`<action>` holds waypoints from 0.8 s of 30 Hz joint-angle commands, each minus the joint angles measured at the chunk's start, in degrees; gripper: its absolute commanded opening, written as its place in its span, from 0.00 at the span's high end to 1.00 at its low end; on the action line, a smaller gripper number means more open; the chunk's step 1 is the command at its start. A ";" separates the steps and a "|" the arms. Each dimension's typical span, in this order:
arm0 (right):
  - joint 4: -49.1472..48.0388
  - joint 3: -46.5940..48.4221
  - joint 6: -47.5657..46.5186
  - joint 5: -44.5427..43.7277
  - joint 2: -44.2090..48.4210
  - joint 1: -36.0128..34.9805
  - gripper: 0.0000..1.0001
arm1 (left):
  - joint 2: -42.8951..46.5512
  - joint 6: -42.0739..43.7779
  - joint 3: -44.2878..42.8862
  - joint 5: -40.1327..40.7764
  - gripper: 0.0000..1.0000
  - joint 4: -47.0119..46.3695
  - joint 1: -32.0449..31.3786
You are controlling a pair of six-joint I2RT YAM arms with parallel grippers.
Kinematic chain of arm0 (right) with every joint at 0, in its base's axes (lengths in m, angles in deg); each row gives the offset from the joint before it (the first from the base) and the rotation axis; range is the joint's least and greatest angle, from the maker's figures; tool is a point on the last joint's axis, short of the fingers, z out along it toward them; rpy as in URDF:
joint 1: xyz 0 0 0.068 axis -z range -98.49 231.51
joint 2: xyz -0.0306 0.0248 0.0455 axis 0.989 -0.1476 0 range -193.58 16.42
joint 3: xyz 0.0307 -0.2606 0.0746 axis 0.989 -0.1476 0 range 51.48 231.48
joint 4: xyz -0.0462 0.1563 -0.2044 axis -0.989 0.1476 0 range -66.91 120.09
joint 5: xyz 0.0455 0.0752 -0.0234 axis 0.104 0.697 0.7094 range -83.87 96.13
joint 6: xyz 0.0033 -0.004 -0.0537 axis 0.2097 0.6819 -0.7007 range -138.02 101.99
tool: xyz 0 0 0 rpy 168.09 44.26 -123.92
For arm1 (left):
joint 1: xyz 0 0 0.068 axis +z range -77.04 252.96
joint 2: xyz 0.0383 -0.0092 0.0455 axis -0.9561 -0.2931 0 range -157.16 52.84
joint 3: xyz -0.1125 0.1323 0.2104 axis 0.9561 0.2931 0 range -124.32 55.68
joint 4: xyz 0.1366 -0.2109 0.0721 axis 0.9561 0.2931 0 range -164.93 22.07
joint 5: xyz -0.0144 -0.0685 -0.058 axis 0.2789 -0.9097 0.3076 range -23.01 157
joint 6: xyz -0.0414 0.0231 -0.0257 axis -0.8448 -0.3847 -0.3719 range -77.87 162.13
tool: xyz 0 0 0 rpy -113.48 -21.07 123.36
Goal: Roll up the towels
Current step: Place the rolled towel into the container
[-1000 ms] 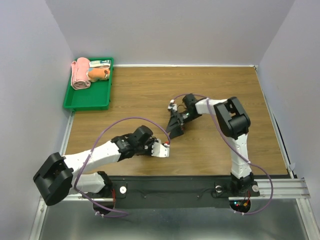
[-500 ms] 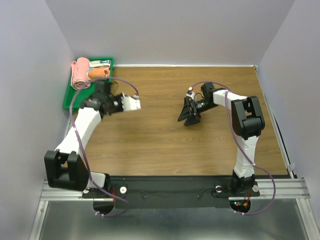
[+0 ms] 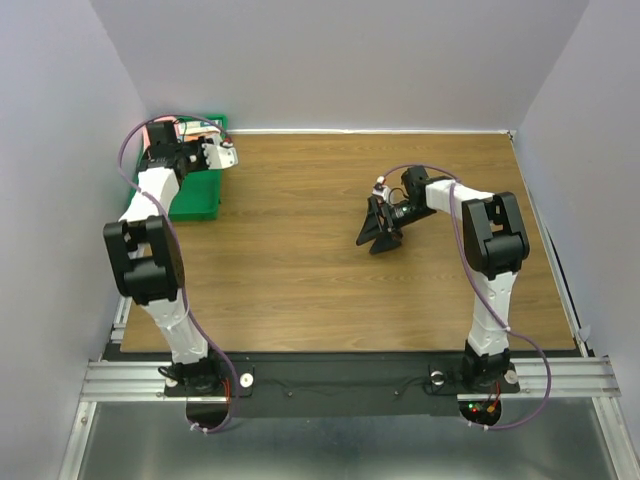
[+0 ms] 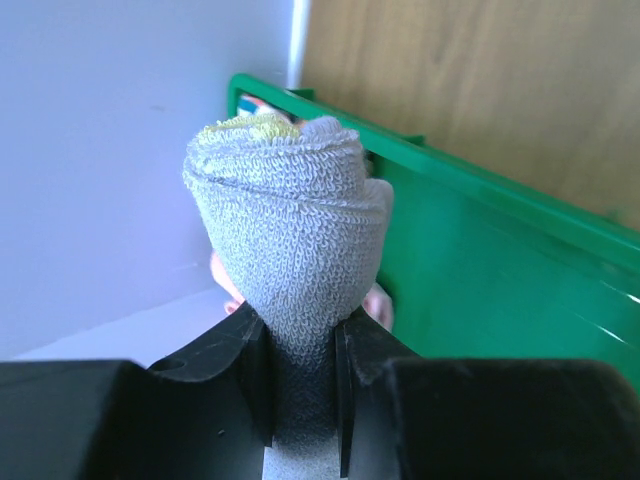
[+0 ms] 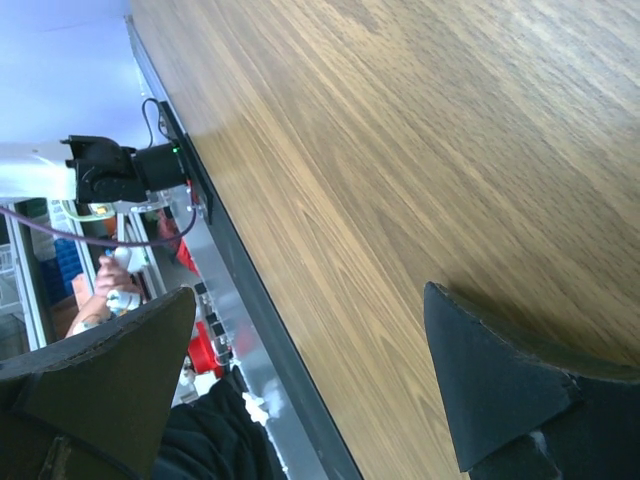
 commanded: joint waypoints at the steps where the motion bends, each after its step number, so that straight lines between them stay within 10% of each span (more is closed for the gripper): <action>1: 0.89 1.02 -0.80 -0.68 -1.22 -0.13 0.00 | -5.12 1.44 -6.49 -6.12 1.00 -9.06 1.81; 24: 1.51 1.99 -0.88 -3.67 -6.15 -0.13 0.00 | -29.47 26.49 -22.05 -6.57 1.00 12.46 6.74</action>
